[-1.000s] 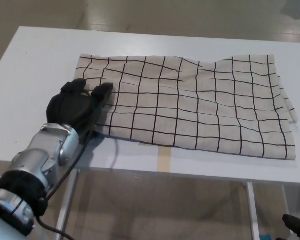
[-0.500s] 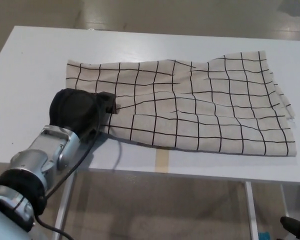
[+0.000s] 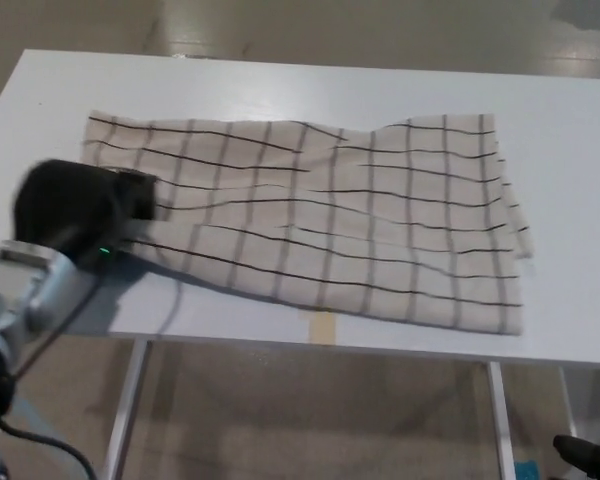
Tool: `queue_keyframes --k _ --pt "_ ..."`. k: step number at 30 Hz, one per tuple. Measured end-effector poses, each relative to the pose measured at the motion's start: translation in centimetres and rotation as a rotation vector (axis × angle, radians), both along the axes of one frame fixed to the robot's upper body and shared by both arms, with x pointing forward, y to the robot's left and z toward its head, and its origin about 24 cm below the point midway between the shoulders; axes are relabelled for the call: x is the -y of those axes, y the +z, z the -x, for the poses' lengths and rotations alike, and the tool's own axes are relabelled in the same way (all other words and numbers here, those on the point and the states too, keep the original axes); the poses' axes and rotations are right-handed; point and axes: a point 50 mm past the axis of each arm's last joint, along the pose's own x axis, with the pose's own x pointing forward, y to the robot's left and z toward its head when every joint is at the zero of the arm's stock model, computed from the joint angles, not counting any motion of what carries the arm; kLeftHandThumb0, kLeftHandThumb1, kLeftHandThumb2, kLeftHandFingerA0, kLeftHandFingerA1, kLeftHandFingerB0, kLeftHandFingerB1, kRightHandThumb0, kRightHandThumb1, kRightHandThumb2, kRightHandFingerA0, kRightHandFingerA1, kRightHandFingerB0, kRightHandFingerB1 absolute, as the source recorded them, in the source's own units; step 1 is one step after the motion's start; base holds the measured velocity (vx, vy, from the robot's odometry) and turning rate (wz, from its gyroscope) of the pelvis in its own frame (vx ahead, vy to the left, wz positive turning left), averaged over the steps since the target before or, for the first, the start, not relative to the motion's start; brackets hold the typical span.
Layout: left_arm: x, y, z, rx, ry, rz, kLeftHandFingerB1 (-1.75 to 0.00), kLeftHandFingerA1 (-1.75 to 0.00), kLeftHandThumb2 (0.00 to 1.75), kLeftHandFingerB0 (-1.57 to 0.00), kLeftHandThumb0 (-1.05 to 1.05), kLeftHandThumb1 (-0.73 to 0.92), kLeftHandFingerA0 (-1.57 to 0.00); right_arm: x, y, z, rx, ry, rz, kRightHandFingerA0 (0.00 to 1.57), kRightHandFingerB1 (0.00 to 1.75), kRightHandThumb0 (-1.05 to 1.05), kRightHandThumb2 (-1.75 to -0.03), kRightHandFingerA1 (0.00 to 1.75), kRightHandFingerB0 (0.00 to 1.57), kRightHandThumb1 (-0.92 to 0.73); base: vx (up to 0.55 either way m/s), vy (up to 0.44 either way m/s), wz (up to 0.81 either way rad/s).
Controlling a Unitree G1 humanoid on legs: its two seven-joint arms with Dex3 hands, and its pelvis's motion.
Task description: Use the left hand to fold a white towel with checkered patterns in half.
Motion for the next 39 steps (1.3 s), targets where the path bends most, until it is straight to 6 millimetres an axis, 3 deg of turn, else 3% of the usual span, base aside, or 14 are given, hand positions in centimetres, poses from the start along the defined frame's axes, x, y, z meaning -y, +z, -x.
queue_keyframes --k 7,8,11,12,19,20,22,24,25,27,29,30,31,39 --pt "-3.5 4.3 -0.5 0.099 0.104 -0.045 -1.3 -1.45 0.78 -0.83 -0.35 0.49 -1.1 0.0 -0.1 0.1 -0.001 0.0 0.0 0.55 0.59 -0.25 -0.6 0.64 0.62 -0.69 0.0 0.0 0.0" --pt "-3.7 4.7 -0.6 0.106 0.109 -0.047 -1.73 -1.75 0.56 -0.5 -0.26 0.67 -0.75 0.0 -0.1 0.1 -0.003 0.0 0.0 0.55 0.59 -0.26 -0.6 0.64 0.62 -0.69 0.0 0.0 0.0" --pt "-4.0 5.4 -0.7 0.12 0.119 -0.053 -1.74 -1.75 0.56 -0.5 -0.26 0.67 -0.75 0.0 -0.1 0.2 -0.004 0.0 0.002 0.55 0.59 -0.26 -0.6 0.64 0.63 -0.69 0.0 0.0 0.0" --pt "-4.0 5.9 -0.8 0.131 0.123 -0.054 -1.3 -1.45 0.78 -0.83 -0.37 0.49 -1.09 0.0 -0.1 0.2 -0.005 0.001 0.003 0.55 0.59 -0.27 -0.6 0.64 0.63 -0.69 0.0 0.0 0.0" --pt "-2.8 8.5 -1.8 0.202 0.085 -0.049 -1.32 -1.46 0.77 -0.86 -0.39 0.47 -1.11 0.0 0.0 0.3 -0.004 0.004 0.006 0.56 0.57 -0.27 -0.6 0.65 0.64 -0.69 0.0 0.0 0.0" --pt "-2.2 8.9 -2.0 0.216 0.063 -0.054 -1.32 -1.46 0.77 -0.86 -0.39 0.47 -1.11 0.0 0.0 0.3 -0.005 0.004 0.007 0.56 0.57 -0.27 -0.6 0.65 0.64 -0.69 0.0 0.0 0.0" --pt "-1.6 9.2 -2.2 0.227 0.042 -0.06 -1.73 -1.75 0.56 -0.56 -0.29 0.63 -0.78 0.0 0.0 0.3 -0.004 0.004 0.007 0.55 0.58 -0.28 -0.61 0.66 0.66 -0.69 0.0 0.0 0.0" --pt "-0.8 9.7 -2.3 0.245 0.002 -0.074 -0.73 -1.74 0.57 -1.06 -0.38 0.58 -0.82 0.0 0.0 0.2 -0.002 0.004 0.007 0.56 0.57 -0.27 -0.6 0.66 0.66 -0.69 0.0 0.0 0.0" --pt "-0.3 10.0 -2.4 0.257 -0.023 -0.08 -1.09 -1.75 0.57 -0.99 -0.35 0.57 -0.83 0.0 0.0 0.2 -0.001 0.004 0.008 0.57 0.57 -0.27 -0.6 0.66 0.67 -0.69 0.0 0.0 0.0" --pt "1.2 10.7 -2.7 0.284 -0.08 -0.099 -0.82 -1.74 0.56 -1.06 -0.33 0.54 -0.86 0.0 0.0 0.2 -0.001 0.003 0.007 0.57 0.57 -0.27 -0.6 0.66 0.67 -0.68 0.0 0.0 0.0" --pt "2.9 11.4 -2.9 0.312 -0.147 -0.123 -1.31 -1.74 0.56 -0.88 -0.34 0.53 -0.88 0.0 0.0 0.2 0.0 0.003 0.005 0.58 0.57 -0.28 -0.6 0.67 0.68 -0.67 0.0 0.0 0.0" --pt "3.6 11.6 -2.9 0.321 -0.176 -0.133 -1.31 -1.74 0.56 -0.88 -0.34 0.53 -0.88 0.0 0.0 0.2 0.0 0.003 0.005 0.58 0.57 -0.28 -0.6 0.67 0.68 -0.67 0.0 0.0 0.0" --pt "4.3 11.8 -3.0 0.331 -0.204 -0.143 -0.82 -1.74 0.57 -1.06 -0.35 0.53 -0.9 0.0 0.0 0.2 0.0 0.003 0.004 0.59 0.57 -0.28 -0.6 0.68 0.7 -0.67 0.0 0.0 0.0" --pt "13.7 13.1 -1.2 0.436 -0.634 -0.226 -0.66 -1.74 0.56 -1.02 -0.27 0.52 -0.9 -0.1 0.0 0.2 0.012 0.009 0.005 0.59 0.58 -0.28 -0.6 0.7 0.72 -0.68 0.0 0.0 0.0"
